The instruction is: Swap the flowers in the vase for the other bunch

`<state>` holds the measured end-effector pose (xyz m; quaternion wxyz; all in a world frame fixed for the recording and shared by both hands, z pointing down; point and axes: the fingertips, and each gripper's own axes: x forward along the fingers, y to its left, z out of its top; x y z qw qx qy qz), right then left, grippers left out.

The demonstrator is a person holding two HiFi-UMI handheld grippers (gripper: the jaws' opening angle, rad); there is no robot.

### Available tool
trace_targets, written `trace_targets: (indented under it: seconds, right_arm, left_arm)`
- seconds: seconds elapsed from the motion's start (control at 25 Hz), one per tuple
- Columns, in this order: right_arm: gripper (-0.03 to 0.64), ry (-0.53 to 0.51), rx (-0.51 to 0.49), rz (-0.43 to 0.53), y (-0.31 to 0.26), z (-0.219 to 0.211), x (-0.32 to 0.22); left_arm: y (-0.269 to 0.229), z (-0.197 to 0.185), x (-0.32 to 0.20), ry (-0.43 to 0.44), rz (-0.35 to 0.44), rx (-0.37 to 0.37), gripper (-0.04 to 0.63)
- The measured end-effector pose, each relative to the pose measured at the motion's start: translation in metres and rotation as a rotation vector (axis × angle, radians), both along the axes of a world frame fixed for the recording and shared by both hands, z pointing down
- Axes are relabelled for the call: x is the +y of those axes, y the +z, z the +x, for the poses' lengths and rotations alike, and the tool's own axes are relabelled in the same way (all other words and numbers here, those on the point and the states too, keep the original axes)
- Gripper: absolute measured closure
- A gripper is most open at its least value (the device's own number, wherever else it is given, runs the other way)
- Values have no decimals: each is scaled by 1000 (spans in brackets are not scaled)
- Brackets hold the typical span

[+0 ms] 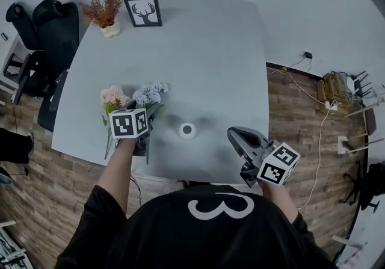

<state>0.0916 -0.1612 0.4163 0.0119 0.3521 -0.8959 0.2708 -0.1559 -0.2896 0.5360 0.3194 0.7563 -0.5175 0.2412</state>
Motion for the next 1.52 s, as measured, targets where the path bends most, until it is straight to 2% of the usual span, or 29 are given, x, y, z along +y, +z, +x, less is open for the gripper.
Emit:
trace_targets:
  seconds: [0.24,0.52,0.8,1.04,1.4,1.52]
  right_arm:
    - [607,26,-14,-28,9,14,-2]
    - [607,59,-48,-83,23,29,-5]
    - [607,79,-57,-97,25,38,-9]
    - [607,79,-66,-115,29,37,-13]
    - [607,70,-63,-115,29,31,-13]
    - [607,68,-56,-121,29,31,-10]
  left_arm:
    - [26,-5,-7,-38,-55,-17,237]
    - [48,-10,-13,-77,-77,-77,310]
    - [62,-14,-14,-55,-75,-207,376]
    - [70,-13,-17,-67,-108,-192,445]
    - [71,-13,-18,-16,-67,-259,492]
    - [64,-13,-17,-16,-44,-253,503]
